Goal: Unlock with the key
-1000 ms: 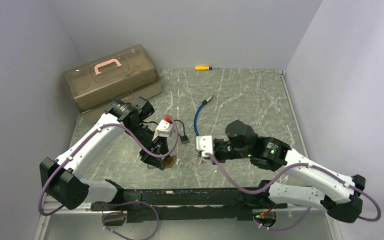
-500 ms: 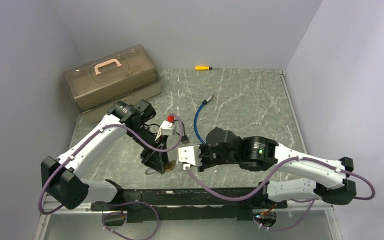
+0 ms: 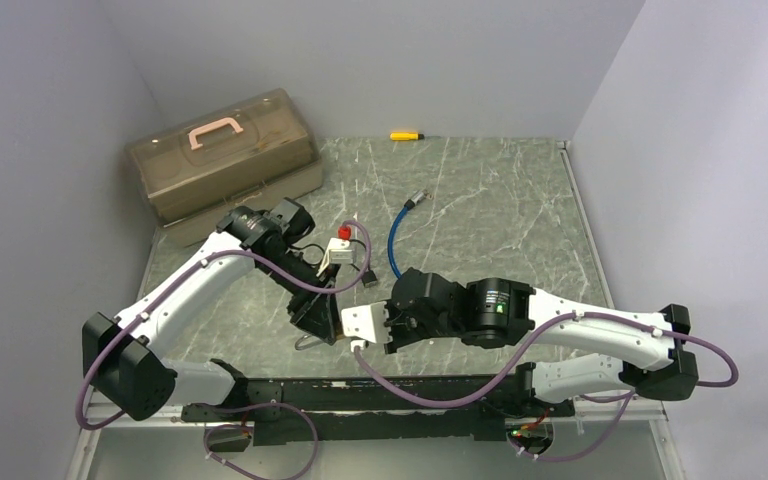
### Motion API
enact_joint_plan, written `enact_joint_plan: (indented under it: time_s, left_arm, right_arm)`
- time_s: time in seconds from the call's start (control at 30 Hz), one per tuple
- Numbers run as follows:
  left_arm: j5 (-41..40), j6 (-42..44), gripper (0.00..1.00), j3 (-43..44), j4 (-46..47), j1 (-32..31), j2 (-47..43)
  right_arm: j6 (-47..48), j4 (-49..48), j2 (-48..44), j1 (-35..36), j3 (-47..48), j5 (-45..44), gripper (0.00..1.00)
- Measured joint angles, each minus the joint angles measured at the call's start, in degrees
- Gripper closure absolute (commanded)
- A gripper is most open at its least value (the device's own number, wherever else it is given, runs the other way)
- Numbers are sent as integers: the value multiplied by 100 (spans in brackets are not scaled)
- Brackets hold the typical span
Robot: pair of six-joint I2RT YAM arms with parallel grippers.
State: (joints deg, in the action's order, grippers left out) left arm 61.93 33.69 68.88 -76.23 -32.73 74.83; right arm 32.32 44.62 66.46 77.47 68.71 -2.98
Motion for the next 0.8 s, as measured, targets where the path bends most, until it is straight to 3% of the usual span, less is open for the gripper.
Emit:
enact_joint_plan:
  time_s: [0.6,0.8]
  left_arm:
    - [2,22,100,-118,28,-133,-2]
    - [55,450,100,-116,-136,-160,-2]
  right_arm:
    - [-35,-264,111,87,4,-247,100]
    - [-31,-387,111,192,4,-243,100]
